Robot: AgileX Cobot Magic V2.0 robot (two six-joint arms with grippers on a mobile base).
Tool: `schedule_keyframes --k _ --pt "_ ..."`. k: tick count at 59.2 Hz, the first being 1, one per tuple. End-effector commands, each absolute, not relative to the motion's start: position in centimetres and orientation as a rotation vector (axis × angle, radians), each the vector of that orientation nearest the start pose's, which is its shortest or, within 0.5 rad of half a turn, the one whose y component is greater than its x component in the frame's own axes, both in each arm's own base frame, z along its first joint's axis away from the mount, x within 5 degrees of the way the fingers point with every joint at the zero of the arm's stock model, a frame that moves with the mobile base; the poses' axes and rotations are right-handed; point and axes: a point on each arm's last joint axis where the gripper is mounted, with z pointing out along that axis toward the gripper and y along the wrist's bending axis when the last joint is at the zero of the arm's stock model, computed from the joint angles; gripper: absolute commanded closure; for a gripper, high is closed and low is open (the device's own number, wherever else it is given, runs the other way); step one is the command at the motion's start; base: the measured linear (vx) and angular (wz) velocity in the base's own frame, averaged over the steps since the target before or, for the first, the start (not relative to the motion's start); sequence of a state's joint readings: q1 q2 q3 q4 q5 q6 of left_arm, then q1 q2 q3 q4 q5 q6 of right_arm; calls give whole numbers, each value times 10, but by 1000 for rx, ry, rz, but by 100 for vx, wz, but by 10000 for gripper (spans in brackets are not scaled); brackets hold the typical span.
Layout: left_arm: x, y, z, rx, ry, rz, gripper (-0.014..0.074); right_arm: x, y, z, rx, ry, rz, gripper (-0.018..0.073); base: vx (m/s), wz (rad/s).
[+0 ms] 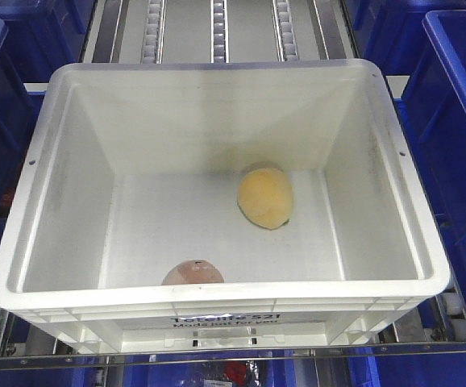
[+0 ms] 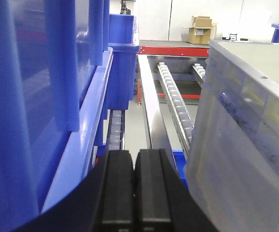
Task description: Place moving items into box and shelve
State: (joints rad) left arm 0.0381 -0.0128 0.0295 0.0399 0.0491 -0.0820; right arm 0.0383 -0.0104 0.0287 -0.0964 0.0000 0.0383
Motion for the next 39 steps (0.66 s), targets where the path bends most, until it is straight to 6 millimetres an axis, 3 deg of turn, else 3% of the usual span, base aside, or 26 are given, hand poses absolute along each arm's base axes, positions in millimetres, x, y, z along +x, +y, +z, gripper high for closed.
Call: schedule_keyframes --k 1,39 --pt "56 2 198 -66 1481 -12 611 56 3 205 -96 1429 -42 575 0 0" --pt "56 2 198 -66 1481 -12 610 56 3 205 -96 1429 -42 575 0 0"
